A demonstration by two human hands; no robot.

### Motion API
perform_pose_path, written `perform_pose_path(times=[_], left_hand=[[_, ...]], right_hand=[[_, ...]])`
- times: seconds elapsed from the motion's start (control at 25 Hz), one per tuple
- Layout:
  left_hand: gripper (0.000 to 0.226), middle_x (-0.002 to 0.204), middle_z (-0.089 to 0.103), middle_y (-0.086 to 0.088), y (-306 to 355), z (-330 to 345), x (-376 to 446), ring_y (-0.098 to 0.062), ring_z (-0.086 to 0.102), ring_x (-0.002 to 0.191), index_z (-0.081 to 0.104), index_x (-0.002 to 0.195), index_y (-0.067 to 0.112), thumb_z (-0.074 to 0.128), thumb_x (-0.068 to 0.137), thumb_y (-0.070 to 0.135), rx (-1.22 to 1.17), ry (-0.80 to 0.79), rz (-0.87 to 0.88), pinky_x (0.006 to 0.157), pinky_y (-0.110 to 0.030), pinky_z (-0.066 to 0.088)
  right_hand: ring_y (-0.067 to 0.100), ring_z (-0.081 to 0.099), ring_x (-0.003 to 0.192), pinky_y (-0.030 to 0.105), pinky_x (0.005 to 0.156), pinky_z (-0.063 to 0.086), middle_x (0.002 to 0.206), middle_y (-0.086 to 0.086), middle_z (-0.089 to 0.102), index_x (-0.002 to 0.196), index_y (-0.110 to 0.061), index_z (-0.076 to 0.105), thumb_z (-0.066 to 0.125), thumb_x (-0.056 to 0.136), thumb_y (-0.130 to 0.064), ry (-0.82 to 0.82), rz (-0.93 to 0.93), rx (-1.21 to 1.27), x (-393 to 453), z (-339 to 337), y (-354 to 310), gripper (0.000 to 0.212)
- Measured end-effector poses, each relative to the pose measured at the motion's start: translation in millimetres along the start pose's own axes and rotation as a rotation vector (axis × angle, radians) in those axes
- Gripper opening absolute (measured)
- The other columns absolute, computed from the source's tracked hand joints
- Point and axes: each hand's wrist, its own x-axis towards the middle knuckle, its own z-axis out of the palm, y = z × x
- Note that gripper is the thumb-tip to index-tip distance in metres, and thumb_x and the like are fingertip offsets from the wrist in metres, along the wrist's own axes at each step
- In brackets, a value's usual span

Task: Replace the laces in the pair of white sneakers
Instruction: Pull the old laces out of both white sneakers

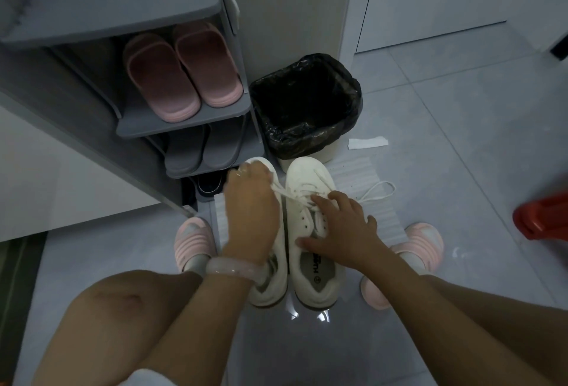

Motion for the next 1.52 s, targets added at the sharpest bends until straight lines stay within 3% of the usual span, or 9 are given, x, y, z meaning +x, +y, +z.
perform_pose_path(times=[0.08,0.24,0.32,0.52,0.76,0.92,1.0,1.28,1.52], left_hand=[[0.020,0.103,0.058,-0.014,-5.0,-12.6,7.9,-0.032,0.050,0.100,0.058,0.100,0.003,0.044,0.086,-0.002,-0.081,0.037,0.000,0.086,-0.041,0.038],[0.035,0.121,0.053,-0.007,-8.2,6.5,-8.1,-0.027,0.047,0.112,0.047,0.126,0.017,0.047,0.092,0.021,0.125,-0.405,0.151,0.091,-0.037,0.034],[0.028,0.118,0.055,-0.006,-9.0,20.1,-14.5,-0.026,0.048,0.111,0.050,0.118,0.016,0.044,0.092,0.024,0.242,-0.473,0.226,0.091,-0.037,0.033],[0.021,0.109,0.059,-0.006,2.3,21.9,-14.8,-0.025,0.051,0.107,0.053,0.106,0.012,0.041,0.095,0.025,0.246,-0.388,0.220,0.089,-0.035,0.032],[0.022,0.096,0.058,-0.016,-3.7,-5.9,2.1,-0.034,0.056,0.085,0.059,0.091,0.004,0.039,0.086,0.009,-0.225,0.169,0.096,0.076,-0.045,0.044],[0.027,0.126,0.051,-0.004,-8.5,17.5,-9.3,-0.026,0.049,0.112,0.056,0.116,0.016,0.048,0.091,0.022,0.048,-0.385,0.170,0.092,-0.037,0.034],[0.024,0.121,0.054,-0.002,-9.6,25.8,-15.5,-0.022,0.049,0.112,0.056,0.110,0.015,0.047,0.091,0.028,0.133,-0.444,0.211,0.093,-0.035,0.031],[0.018,0.110,0.057,-0.006,3.2,18.8,-17.0,-0.024,0.052,0.104,0.052,0.104,0.011,0.038,0.096,0.019,0.163,-0.291,0.161,0.087,-0.034,0.031],[0.020,0.104,0.057,-0.013,-5.2,-19.0,3.5,-0.032,0.054,0.097,0.055,0.101,0.005,0.042,0.088,-0.001,-0.132,0.093,-0.025,0.086,-0.039,0.031]], right_hand=[[0.023,0.011,0.140,0.057,0.111,0.016,0.152,-0.004,0.009,0.144,-0.036,0.017,0.062,0.071,-0.064,-0.004,-0.001,0.013,0.4,0.0,-0.4,0.090],[0.023,0.014,0.139,0.054,0.110,0.017,0.152,-0.004,0.009,0.143,-0.034,0.019,0.062,0.071,-0.064,0.005,0.012,0.003,-0.6,1.2,-2.4,0.089],[0.023,0.015,0.139,0.053,0.110,0.018,0.151,-0.004,0.010,0.143,-0.033,0.020,0.062,0.072,-0.063,0.011,0.013,0.008,-0.3,1.8,-3.0,0.088],[0.024,0.016,0.139,0.053,0.110,0.018,0.151,-0.003,0.011,0.142,-0.033,0.023,0.062,0.072,-0.062,0.011,0.025,0.005,-0.2,1.0,-3.8,0.086],[0.024,0.012,0.140,0.054,0.111,0.016,0.152,-0.005,0.007,0.144,-0.035,0.017,0.062,0.071,-0.064,-0.024,0.023,0.016,-0.3,-0.4,-3.4,0.091],[0.024,0.016,0.138,0.052,0.109,0.019,0.150,-0.004,0.011,0.142,-0.032,0.023,0.063,0.071,-0.063,0.002,0.026,0.017,-1.4,0.7,-4.8,0.087],[0.024,0.017,0.138,0.052,0.109,0.019,0.150,-0.004,0.012,0.142,-0.032,0.024,0.063,0.071,-0.062,0.012,0.028,0.017,-1.0,1.7,-4.2,0.086],[0.025,0.015,0.139,0.053,0.110,0.019,0.151,-0.003,0.010,0.143,-0.033,0.020,0.062,0.071,-0.064,0.005,0.022,0.006,-1.4,0.8,-4.6,0.089],[0.024,0.014,0.139,0.053,0.112,0.018,0.151,-0.004,0.009,0.145,-0.035,0.016,0.063,0.070,-0.064,-0.018,0.005,-0.021,-2.2,-2.1,-5.3,0.092]])
